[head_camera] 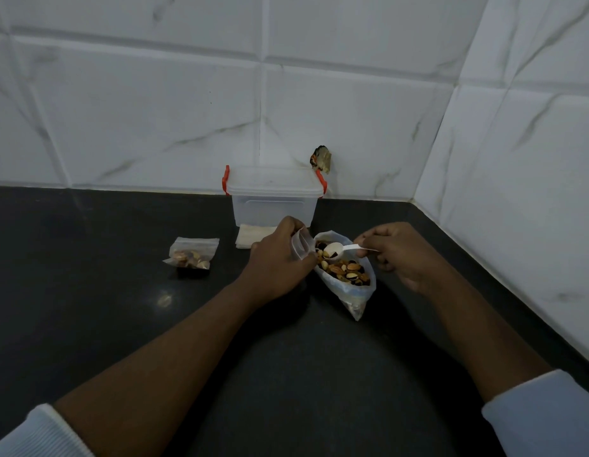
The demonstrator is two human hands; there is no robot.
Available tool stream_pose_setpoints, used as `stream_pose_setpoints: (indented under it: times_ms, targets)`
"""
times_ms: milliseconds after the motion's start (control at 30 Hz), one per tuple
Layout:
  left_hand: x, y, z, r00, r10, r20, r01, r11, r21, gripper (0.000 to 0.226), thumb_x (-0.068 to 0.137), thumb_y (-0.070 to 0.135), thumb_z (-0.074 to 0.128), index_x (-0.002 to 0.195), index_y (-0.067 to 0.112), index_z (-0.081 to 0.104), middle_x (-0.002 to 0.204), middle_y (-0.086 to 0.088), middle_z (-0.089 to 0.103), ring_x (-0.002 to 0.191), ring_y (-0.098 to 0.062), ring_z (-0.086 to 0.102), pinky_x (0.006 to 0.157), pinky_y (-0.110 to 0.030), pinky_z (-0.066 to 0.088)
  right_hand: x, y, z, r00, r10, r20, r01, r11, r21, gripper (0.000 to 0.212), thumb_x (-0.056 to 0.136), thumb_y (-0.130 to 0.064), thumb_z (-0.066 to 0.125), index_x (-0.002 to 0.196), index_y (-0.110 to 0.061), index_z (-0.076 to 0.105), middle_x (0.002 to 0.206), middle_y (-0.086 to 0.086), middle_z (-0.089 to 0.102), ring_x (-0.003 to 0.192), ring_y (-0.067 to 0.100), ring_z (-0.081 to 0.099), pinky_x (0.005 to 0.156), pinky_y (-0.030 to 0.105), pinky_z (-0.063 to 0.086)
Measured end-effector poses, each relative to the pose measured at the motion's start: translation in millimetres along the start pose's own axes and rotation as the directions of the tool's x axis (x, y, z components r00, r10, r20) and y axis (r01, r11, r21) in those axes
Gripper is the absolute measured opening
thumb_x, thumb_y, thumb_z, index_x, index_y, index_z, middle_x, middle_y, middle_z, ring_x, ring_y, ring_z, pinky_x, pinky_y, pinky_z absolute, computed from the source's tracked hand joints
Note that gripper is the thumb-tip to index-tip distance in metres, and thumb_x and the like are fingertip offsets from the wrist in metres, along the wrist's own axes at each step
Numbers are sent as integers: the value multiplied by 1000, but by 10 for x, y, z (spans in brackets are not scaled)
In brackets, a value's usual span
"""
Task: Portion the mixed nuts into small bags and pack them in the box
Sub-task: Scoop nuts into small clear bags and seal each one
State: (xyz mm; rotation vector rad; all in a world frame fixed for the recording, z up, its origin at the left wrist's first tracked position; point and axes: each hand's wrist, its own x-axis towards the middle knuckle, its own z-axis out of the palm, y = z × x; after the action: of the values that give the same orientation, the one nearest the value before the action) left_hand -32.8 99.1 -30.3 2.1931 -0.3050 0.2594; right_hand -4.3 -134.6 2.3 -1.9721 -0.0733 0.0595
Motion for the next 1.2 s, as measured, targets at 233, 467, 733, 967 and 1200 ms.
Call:
stream_pose_setpoints:
  times_ms: [233, 467, 733, 967, 1200]
  targets:
    - [8, -31, 8, 1000, 0, -9, 0, 1000, 7, 43, 90, 34, 75, 120, 36, 44, 115, 12, 60, 110, -13, 62, 103, -50, 52, 31, -12, -50, 994, 94, 53, -104, 969, 226, 17, 94, 3, 59, 97, 3, 75, 77, 10, 69, 53, 5, 44, 46, 19, 31]
    - [9, -47, 12, 1000, -14, -15, 14, 1000, -23, 43, 90, 35, 74, 120, 37, 44, 112, 19, 58, 113, -10, 60, 107, -54, 46, -81, -148, 40, 983, -155, 101, 117, 943, 313, 17, 100, -3, 59, 104, -5, 75, 86, 13, 73, 59, 9, 48, 53, 20, 41]
    - [-9, -65, 14, 997, -7, -75, 0, 996, -90, 43, 85, 43, 74, 117, 37, 45, 111, 16, 62, 107, -9, 61, 99, -52, 52, -141, -173, 148, 888, -430, 161, 448, 889, -97, 20, 94, -6, 70, 105, -20, 80, 98, -3, 79, 92, 12, 73, 81, 23, 58]
    - [6, -65, 7, 999, -36, -18, 34, 997, -64, 45, 88, 36, 72, 122, 39, 42, 113, 18, 57, 113, -14, 60, 107, -56, 45, -92, -131, -2, 859, -512, 8, 493, 824, -280, 22, 93, -7, 71, 103, -23, 80, 85, -18, 74, 83, -3, 67, 70, 9, 47]
    - [21, -50, 7, 998, -65, -5, 65, 996, -53, 46, 90, 34, 74, 123, 39, 42, 113, 15, 57, 114, -15, 61, 107, -54, 47, 35, 5, 29, 914, -380, 140, 374, 658, -654, 22, 91, -13, 69, 108, -18, 80, 102, -5, 71, 86, 2, 61, 68, 13, 41]
